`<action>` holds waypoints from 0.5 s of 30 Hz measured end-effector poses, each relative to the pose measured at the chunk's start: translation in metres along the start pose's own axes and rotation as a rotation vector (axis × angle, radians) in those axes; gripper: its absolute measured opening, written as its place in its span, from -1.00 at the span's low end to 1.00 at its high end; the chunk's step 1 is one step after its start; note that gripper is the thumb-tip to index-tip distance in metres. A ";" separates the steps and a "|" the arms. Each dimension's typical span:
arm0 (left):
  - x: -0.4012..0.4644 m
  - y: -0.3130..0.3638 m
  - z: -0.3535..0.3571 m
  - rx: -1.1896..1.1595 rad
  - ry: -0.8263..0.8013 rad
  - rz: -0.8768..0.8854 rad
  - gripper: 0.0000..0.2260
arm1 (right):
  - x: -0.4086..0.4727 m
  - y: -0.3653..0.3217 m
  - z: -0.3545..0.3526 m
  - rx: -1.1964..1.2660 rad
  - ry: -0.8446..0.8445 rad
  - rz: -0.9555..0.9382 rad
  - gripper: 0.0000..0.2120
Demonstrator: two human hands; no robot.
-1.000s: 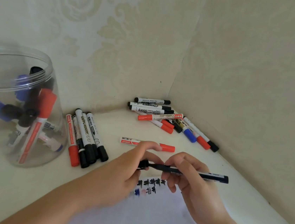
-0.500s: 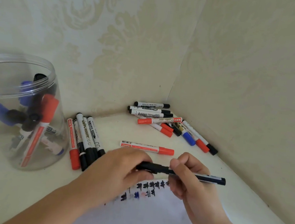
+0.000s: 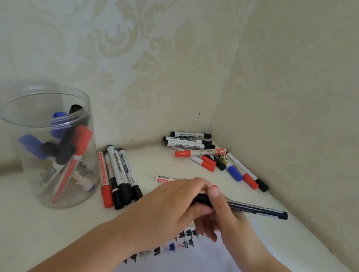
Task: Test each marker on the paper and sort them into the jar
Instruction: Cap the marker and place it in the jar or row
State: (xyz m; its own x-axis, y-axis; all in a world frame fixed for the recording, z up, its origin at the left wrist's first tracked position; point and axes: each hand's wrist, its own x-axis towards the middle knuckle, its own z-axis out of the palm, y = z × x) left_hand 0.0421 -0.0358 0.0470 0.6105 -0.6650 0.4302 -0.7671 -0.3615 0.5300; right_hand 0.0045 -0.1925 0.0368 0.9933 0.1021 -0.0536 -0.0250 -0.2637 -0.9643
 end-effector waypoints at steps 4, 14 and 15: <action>-0.002 0.004 -0.026 0.036 0.159 0.032 -0.88 | 0.010 -0.021 -0.008 -0.035 -0.008 -0.095 -0.47; -0.050 0.004 -0.085 -0.096 0.784 -0.087 -0.90 | 0.054 -0.040 0.028 -0.483 0.139 -0.258 -0.82; -0.056 0.004 -0.095 -0.073 0.862 -0.092 -0.89 | 0.054 -0.038 0.030 -0.492 0.154 -0.278 -0.84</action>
State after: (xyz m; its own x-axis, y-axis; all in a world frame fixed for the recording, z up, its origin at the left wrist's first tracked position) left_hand 0.0233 0.0623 0.0950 0.6283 0.1027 0.7711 -0.7107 -0.3273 0.6227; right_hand 0.0558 -0.1476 0.0631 0.9610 0.1001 0.2577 0.2572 -0.6652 -0.7010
